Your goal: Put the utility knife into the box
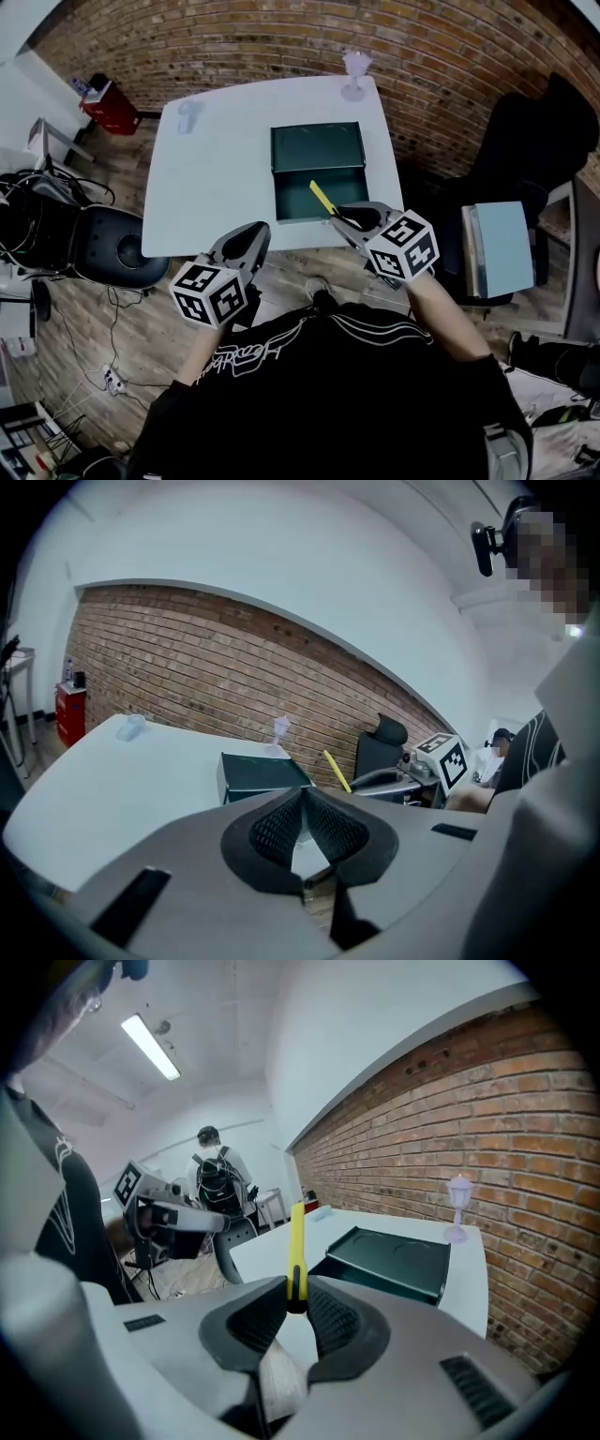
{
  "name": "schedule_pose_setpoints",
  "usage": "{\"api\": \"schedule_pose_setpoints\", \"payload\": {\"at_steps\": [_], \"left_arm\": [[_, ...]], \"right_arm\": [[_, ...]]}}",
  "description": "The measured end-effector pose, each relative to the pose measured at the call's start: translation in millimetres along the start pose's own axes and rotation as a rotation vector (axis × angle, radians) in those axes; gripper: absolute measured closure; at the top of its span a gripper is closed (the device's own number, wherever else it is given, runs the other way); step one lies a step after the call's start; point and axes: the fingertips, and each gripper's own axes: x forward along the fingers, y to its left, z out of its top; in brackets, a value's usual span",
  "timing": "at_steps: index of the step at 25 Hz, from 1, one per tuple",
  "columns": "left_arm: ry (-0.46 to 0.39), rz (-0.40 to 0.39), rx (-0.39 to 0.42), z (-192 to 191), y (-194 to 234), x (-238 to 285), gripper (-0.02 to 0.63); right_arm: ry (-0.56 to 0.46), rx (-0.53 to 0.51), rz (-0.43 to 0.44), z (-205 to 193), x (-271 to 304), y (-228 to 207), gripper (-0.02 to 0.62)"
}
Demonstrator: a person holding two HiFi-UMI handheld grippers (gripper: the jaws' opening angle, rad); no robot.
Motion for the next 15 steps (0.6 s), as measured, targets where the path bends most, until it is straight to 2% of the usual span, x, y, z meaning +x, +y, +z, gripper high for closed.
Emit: {"api": "schedule_pose_setpoints", "payload": {"at_steps": [6,15], "left_arm": [[0.018,0.024,-0.014,5.6,21.4,18.4,0.566],[0.005,0.086,-0.069,4.0,66.3,28.0,0.566]], "right_arm": [[0.128,-0.099,0.027,-4.8,37.0,-24.5,0.526],[0.347,-0.197,0.025,-40.9,93.8,-61.9,0.526]]}}
